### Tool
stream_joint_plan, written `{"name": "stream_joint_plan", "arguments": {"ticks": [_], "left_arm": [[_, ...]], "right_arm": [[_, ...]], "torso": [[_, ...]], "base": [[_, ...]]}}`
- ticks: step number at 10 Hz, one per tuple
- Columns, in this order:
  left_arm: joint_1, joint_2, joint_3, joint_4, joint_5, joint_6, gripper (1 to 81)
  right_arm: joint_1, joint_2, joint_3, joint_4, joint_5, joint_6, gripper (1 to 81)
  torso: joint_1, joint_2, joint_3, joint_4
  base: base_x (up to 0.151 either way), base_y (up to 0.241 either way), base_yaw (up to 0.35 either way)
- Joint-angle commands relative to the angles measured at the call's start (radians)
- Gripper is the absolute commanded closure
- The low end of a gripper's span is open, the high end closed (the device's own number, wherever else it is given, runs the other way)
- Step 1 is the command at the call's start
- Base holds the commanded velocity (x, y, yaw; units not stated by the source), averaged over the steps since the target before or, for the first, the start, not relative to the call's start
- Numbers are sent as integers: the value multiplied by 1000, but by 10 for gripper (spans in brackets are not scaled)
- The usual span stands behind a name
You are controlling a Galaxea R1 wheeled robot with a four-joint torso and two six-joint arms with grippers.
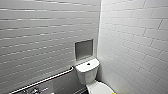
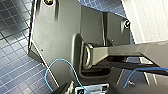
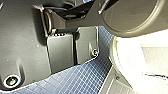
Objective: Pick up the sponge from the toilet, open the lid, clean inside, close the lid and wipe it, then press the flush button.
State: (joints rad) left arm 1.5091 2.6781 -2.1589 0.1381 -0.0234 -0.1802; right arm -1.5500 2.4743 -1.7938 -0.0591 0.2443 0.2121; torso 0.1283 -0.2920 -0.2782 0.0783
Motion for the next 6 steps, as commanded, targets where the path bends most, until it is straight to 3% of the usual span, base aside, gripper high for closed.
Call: {"name": "stream_joint_plan", "arguments": {"ticks": [1, 3, 6], "left_arm": [[-20, 7, 10, 38, 56, 8, 10], [-8, 30, -30, 38, 56, 8, 10], [9, 63, -91, 37, 54, 7, 10]], "right_arm": [[108, -162, 188, -2, 13, 33, 10], [165, -206, 220, -2, 35, 93, 10], [231, -246, 208, -4, 36, 171, 10]], "torso": [[62, -96, -74, 0], [97, -152, -112, 0], [163, -256, -210, 0]], "base": [[0, 0, 0], [0, 0, 0], [0, 0, 0]]}}
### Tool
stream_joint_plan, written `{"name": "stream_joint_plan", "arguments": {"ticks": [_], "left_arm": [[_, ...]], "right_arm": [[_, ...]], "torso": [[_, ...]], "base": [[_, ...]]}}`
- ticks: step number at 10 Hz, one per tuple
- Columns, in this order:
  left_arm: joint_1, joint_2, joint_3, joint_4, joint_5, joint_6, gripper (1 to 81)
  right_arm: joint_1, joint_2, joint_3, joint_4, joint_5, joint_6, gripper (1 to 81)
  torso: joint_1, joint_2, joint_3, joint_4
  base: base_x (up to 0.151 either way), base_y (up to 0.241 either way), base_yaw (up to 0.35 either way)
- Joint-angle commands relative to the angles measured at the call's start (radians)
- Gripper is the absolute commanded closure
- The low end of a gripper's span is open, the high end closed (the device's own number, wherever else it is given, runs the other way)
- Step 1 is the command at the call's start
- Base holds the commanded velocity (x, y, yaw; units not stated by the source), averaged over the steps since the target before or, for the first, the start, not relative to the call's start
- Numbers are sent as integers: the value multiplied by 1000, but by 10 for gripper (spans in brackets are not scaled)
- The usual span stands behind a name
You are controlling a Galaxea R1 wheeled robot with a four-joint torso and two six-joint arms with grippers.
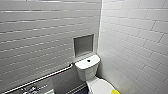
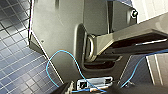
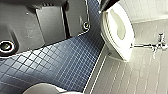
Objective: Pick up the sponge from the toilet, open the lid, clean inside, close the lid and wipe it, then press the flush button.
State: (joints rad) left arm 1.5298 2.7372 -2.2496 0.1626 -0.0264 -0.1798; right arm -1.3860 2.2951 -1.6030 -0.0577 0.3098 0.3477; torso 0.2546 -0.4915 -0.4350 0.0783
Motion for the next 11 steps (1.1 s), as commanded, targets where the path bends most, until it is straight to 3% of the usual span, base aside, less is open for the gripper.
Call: {"name": "stream_joint_plan", "arguments": {"ticks": [1, 4, 5, 6, 8, 9, 10, 11], "left_arm": [[-4, 9, -2, 12, 59, 6, 10], [20, 13, -4, 14, 57, 6, 10], [23, 16, -5, 14, 57, 6, 10], [25, 20, -5, 14, 59, 6, 10], [25, 36, -24, 12, 59, 6, 10], [27, 44, -39, 12, 60, 6, 10], [27, 59, -65, 11, 59, 6, 10], [28, 69, -82, 11, 59, 6, 10]], "right_arm": [[84, -84, 11, -5, -24, 54, 10], [116, -121, -26, -4, 29, 138, 10], [124, -124, -43, -4, 54, 174, 10], [130, -124, -54, -5, 60, 206, 10], [146, -122, -78, -11, 91, 277, 10], [156, -122, -77, -11, 103, 284, 10], [164, -122, -75, -8, 103, 284, 10], [169, -121, -78, -5, 103, 284, 10]], "torso": [[60, -94, -87, 0], [133, -208, -195, 0], [159, -249, -208, 0], [178, -277, -166, 0], [215, -335, -196, 0], [235, -369, -203, -62], [257, -404, -206, -92], [274, -432, -206, -20]], "base": [[0, 0, 0], [0, 0, 0], [0, 0, 0], [0, 0, 0], [0, 0, 0], [0, 0, 0], [0, 0, 0], [0, 0, 0]]}}
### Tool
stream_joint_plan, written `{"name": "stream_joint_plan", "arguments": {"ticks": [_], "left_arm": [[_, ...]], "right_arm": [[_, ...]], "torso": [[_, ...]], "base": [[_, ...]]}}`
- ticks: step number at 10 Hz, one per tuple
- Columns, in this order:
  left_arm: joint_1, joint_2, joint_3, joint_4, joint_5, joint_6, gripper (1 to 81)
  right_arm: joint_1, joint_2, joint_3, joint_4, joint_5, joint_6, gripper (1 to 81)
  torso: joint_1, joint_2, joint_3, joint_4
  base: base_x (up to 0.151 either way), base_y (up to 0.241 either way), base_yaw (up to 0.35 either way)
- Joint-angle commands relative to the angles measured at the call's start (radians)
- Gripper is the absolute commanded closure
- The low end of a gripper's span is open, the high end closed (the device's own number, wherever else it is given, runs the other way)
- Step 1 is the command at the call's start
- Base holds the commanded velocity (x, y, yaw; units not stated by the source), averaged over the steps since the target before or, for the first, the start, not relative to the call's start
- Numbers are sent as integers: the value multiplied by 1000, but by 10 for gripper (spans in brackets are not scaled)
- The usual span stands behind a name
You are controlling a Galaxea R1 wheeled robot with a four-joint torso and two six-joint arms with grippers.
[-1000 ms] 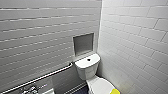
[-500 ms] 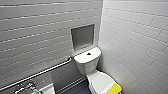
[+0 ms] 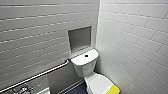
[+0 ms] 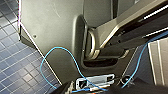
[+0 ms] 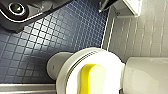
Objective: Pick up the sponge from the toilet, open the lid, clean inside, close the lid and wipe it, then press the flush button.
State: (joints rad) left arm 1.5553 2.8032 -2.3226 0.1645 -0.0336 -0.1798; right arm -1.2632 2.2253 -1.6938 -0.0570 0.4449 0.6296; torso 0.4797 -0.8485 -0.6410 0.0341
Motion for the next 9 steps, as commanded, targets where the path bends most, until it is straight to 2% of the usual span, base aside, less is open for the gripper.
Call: {"name": "stream_joint_plan", "arguments": {"ticks": [1, 2, 3, 4, 5, 7, 9], "left_arm": [[4, 12, -26, 9, 66, 6, 10], [9, 18, -34, 10, 66, 6, 10], [13, 18, -34, 10, 67, 6, 10], [24, 20, -34, 10, 66, 6, 10], [32, 26, -34, 10, 66, 6, 10], [47, 30, -34, 12, 66, 8, 10], [67, 30, -34, 12, 66, 8, 10]], "right_arm": [[56, -53, 13, -6, -31, 5, 10], [70, -54, 11, -6, -32, 25, 10], [86, -56, 11, -15, -31, 48, 10], [105, -56, 11, -15, -31, 53, 10], [128, -56, 11, -7, -32, 53, 10], [173, -57, 10, -4, -34, 64, 10], [221, -68, 5, -4, -35, 91, 10]], "torso": [[62, -96, 0, 3], [80, -124, 0, -14], [98, -152, 0, -18], [120, -189, -28, -20], [145, -229, -88, -20], [178, -281, -123, -20], [225, -356, -192, -20]], "base": [[0, 0, 0], [0, 0, 0], [0, 0, 0], [0, 0, 0], [0, 0, 0], [0, 0, 0], [0, 0, 0]]}}
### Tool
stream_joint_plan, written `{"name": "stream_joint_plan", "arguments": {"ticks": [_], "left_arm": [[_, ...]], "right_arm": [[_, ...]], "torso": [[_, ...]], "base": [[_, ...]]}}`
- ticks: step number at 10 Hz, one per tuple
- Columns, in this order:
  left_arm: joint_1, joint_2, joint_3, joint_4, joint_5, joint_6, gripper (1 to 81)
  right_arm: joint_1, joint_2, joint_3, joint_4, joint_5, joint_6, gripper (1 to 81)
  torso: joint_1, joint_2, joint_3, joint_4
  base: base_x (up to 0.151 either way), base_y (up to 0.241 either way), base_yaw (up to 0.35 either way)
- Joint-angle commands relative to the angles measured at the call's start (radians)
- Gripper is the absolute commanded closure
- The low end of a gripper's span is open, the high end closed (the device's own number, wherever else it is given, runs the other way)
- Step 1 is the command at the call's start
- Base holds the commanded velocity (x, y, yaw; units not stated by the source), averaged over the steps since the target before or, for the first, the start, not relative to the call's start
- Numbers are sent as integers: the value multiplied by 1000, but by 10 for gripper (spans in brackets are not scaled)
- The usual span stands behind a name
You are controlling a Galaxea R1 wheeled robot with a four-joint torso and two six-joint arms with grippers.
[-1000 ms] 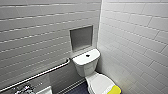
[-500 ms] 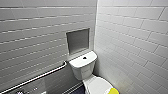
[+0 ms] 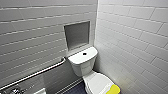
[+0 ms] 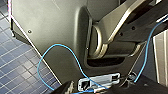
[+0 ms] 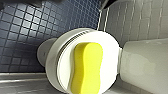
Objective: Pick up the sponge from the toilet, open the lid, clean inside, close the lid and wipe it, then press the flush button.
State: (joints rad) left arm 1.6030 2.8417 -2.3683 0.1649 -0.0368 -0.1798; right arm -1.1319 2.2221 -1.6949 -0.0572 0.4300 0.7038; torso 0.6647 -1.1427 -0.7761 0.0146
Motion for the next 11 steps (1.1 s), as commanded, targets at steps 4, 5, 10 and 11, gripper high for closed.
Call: {"name": "stream_joint_plan", "arguments": {"ticks": [4, 5, 10, 11], "left_arm": [[59, 16, 12, 13, 71, 8, 10], [68, 21, 12, 15, 71, 8, 10], [114, 50, 12, 33, 67, 13, 10], [116, 50, 12, 33, 67, 13, 10]], "right_arm": [[195, -51, -21, -6, -39, 55, 10], [229, -43, -27, -6, -63, 62, 10], [292, 53, -139, -12, -140, 72, 10], [292, 62, -150, -13, -140, 72, 10]], "torso": [[29, -41, -39, 0], [29, -40, -40, 0], [128, -193, -41, 0], [148, -225, -41, 0]], "base": [[0, 0, 0], [0, 0, 0], [0, 0, 0], [0, 0, 0]]}}
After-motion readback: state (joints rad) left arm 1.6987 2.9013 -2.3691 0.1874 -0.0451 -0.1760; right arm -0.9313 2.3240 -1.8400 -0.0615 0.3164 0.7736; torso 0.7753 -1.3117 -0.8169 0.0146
